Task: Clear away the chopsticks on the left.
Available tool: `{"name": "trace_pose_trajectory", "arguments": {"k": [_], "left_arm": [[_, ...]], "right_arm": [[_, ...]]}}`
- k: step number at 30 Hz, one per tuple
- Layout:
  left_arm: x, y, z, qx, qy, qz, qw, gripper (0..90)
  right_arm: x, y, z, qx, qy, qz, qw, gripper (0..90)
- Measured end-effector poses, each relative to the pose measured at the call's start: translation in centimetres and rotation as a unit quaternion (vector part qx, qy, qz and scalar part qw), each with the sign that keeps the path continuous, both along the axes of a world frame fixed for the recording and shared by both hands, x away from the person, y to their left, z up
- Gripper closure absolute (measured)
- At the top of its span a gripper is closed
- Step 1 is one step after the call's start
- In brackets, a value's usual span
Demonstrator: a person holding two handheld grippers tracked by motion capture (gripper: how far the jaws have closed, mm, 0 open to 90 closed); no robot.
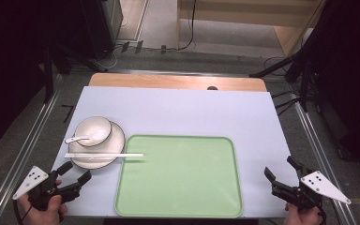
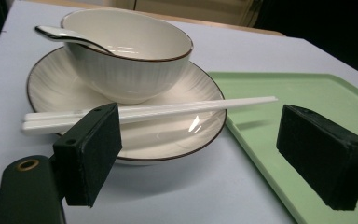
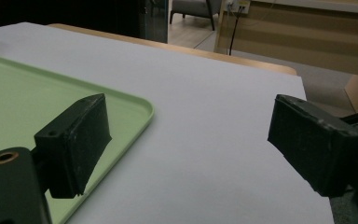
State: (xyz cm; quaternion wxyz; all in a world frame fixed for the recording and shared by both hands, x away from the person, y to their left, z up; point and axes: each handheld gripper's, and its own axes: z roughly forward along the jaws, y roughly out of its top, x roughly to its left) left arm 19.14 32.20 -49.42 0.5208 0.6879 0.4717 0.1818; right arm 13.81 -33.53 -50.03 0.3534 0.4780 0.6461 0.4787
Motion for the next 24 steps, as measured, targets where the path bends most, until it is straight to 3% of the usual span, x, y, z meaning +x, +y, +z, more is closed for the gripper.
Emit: {"name": "trace_pose_trajectory", "arguments": {"k": [1,2,5,6,7,8,9,11,13,16,17,24], "left_arm": [[0.1,-0.2,0.1,0.002,0.005,-0.004,1.0000,16.2],[0.2,-0.7,0.2,0.010,0.011,-0.002,0.9999,23.2],[0.4,-1.5,0.6,0.016,0.026,-0.013,0.9994,61.8],[0.4,-1.5,0.6,0.016,0.026,-0.013,0.9994,70.8],[0.6,-1.7,0.7,0.012,0.032,-0.019,0.9992,70.8],[0.9,-2.0,0.9,0.012,0.041,-0.026,0.9988,82.7],[1.1,-2.3,1.0,0.015,0.043,-0.033,0.9984,88.3],[1.5,-2.8,1.1,0.015,0.047,-0.048,0.9976,90.0],[2.1,-3.7,1.2,0.037,0.050,-0.052,0.9967,90.0],[2.6,-4.4,1.3,0.043,0.057,-0.053,0.9961,90.0],[3.4,-5.0,1.1,0.052,0.068,-0.058,0.9947,90.0],[6.1,-6.8,0.5,0.089,0.096,-0.049,0.9901,90.0]], "right_arm": [[-0.1,0.0,0.0,-0.002,-0.003,0.001,1.0000,12.9],[-0.1,0.0,0.0,-0.004,-0.004,0.001,1.0000,12.9],[-0.1,0.0,-0.1,-0.003,0.002,0.002,1.0000,12.9],[-0.1,0.0,-0.1,-0.003,0.002,0.002,1.0000,12.9],[-0.1,0.0,-0.1,-0.002,0.001,0.001,1.0000,12.9],[-0.1,0.0,-0.1,-0.002,0.001,0.000,1.0000,12.9],[-0.1,0.0,-0.1,-0.003,0.002,0.000,1.0000,12.9],[-0.1,0.1,-0.1,-0.003,0.002,0.001,1.0000,12.9],[0.0,0.2,-0.2,-0.004,0.004,0.001,1.0000,12.9],[0.1,0.4,-0.2,-0.007,0.006,0.002,1.0000,12.9],[0.1,0.4,-0.2,-0.009,0.006,0.003,0.9999,12.9],[0.2,0.6,-0.4,-0.010,0.010,0.002,0.9999,12.9]]}}
